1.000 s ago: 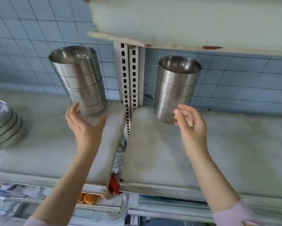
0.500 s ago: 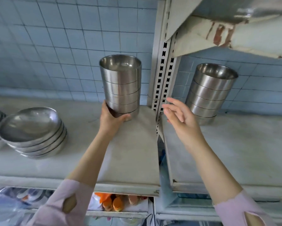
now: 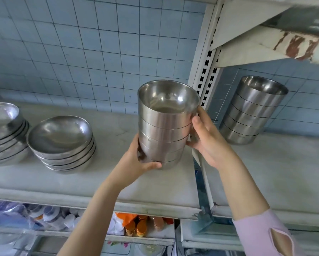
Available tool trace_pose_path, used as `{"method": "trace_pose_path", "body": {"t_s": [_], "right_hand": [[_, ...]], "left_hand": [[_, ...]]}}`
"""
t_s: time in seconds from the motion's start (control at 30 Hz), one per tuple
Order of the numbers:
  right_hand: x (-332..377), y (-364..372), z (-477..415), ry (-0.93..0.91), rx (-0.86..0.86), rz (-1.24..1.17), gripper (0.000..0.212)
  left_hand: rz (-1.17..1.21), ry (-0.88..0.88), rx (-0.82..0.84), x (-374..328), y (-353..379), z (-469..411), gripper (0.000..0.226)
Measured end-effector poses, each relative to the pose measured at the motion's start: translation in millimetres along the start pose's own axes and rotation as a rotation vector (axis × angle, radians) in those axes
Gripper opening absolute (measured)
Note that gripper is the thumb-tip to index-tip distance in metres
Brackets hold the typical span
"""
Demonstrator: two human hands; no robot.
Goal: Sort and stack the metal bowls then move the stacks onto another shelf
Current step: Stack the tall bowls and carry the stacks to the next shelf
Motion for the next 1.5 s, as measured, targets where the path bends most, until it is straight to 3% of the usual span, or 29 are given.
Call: {"method": "trace_pose_path", "body": {"t_s": [0.07,0.2,0.63,0.73,0.9,1.27,1.5], "right_hand": [[-1.5,4.2,3.6,0.008,0.017,-0.017,0.1],[-0.8,7.5,3.3,0.041,0.009,-0.02,0.077],[17.7,-20.3,30.3,-0.028,-0.009,-0.021,0.077],[22.7,-50.8,46.7,-0.039,-0.069,-0.007,0.088],[19.1,-119.8,80.6,-0.014,-0.169,-0.024,0.107],[12.9,-289.2,150.6,0.029,-0.239,-0.012,0.101],[6.6,-359.2,168.9,0.04,-0.195,0.037,0.099]], "left_hand": [[0.036,0.007,0.029,-5.1,3.2,1.8,0.099],[0.067,0.003,0.036,-6.3,3.5,0.9,0.091],[0.013,-0.002,-0.031,-20.3,28.4,7.4,0.087],[-0.042,0.018,-0.009,-35.3,50.8,2.4,0.094],[-0.115,0.032,0.036,-55.6,113.6,-10.8,0.095],[-0.042,0.001,0.132,-81.9,306.3,-32.9,0.092],[0.011,-0.042,0.116,-80.7,387.8,-37.2,0.093]]}}
Point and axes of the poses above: each hand's wrist, its own z-axis away from the middle knuckle, its own y-axis out of the palm, x = y × z, the point moved 8 cm from there along -z, towards the middle knuckle
